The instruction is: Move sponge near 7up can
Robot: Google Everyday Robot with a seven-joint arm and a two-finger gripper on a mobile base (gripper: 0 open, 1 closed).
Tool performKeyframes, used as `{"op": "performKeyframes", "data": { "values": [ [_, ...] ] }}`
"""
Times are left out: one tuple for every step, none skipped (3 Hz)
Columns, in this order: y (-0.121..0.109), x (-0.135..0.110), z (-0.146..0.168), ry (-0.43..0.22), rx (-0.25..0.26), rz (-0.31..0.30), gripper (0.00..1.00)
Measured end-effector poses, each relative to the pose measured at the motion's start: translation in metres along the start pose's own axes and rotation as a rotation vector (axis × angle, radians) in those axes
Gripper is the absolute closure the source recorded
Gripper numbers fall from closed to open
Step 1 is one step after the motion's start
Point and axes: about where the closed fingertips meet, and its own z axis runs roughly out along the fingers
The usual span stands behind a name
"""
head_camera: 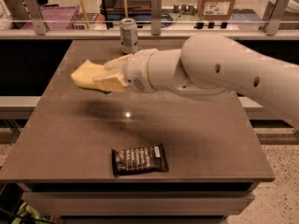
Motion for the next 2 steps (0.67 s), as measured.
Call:
{"op": "performKeyframes", "data": {
  "values": [
    [-0.045,-0.006,-0.009,0.034,0.023,-0.016,1.00],
    [-0.087,-0.002,-0.018,0.035,0.081,-0.002,1.00]
  ]
}}
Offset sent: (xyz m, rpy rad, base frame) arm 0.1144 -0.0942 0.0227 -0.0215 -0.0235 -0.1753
